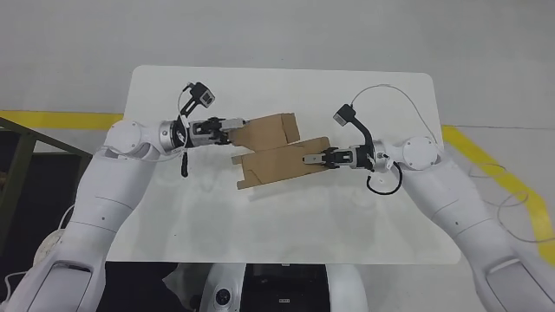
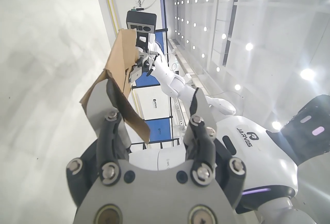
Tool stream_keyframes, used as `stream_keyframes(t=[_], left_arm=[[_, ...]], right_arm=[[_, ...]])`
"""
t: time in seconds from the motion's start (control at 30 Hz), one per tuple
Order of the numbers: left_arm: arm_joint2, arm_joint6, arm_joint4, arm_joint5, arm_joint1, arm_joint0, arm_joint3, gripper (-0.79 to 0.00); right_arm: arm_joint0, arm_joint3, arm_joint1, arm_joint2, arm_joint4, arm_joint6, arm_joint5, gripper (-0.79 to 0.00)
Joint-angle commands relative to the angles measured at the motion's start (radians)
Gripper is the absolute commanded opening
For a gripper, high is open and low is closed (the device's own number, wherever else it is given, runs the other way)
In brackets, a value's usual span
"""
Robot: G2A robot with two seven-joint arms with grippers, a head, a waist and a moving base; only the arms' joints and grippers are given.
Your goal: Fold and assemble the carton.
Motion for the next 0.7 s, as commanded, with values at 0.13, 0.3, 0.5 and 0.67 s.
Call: stream_keyframes(t=[0.13,0.3,0.5,0.67], left_arm=[[0.001,0.022,0.047,0.005,0.002,-0.001,0.008,-0.453],[-0.001,0.061,0.101,0.020,0.004,0.004,-0.006,-0.471],[-0.013,0.103,0.168,0.053,0.011,0.018,-0.034,-0.542],[-0.015,0.119,0.201,0.085,0.015,0.029,-0.059,-0.610]], right_arm=[[-0.001,-0.006,-0.002,0.012,-0.014,0.001,0.011,-0.785],[-0.007,-0.014,-0.002,0.023,-0.032,-0.004,0.022,-0.785],[-0.013,-0.028,-0.001,0.035,-0.059,-0.017,0.040,-0.785],[-0.019,-0.043,-0.001,0.043,-0.078,-0.024,0.055,-0.785]])
